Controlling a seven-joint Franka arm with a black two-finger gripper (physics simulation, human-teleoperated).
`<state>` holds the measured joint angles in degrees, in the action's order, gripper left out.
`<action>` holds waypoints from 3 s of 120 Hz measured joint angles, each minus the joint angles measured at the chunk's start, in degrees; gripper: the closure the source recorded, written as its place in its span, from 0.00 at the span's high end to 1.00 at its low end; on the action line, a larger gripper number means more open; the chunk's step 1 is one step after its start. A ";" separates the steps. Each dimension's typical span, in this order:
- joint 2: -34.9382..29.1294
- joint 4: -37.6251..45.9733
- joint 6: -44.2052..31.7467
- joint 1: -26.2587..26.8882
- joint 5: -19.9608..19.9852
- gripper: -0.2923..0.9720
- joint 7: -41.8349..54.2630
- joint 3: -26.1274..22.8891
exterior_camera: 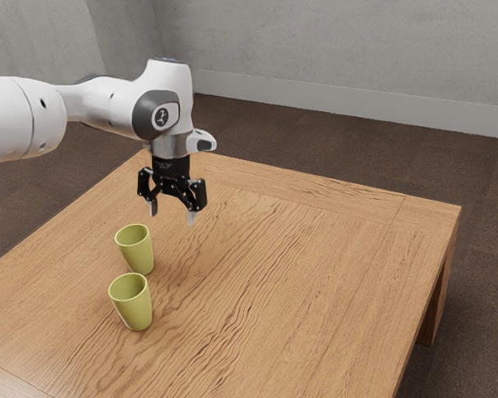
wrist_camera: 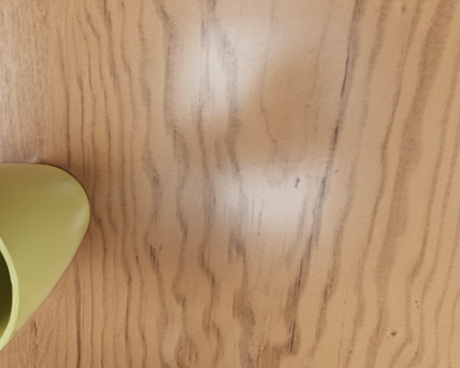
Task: Place the left cup onto the right cup
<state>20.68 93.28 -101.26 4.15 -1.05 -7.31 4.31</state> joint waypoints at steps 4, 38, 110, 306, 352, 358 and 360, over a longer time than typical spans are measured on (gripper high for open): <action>0.09 0.23 -0.49 -0.07 0.06 0.77 0.02 0.08; 0.24 2.58 -3.40 -0.33 0.70 0.77 1.46 3.00; 0.55 7.18 -7.53 -0.64 0.86 0.77 5.07 5.52; 0.59 10.33 -13.71 -0.33 -0.56 0.16 6.66 7.50; -0.08 2.58 -6.10 -0.02 -0.83 0.15 6.90 7.61; -0.66 2.40 -5.27 0.04 -0.65 0.15 6.94 7.59; -0.83 2.37 -5.04 0.07 -0.61 0.15 6.96 7.58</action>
<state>19.84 95.65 -106.30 4.23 -1.66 -0.35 11.89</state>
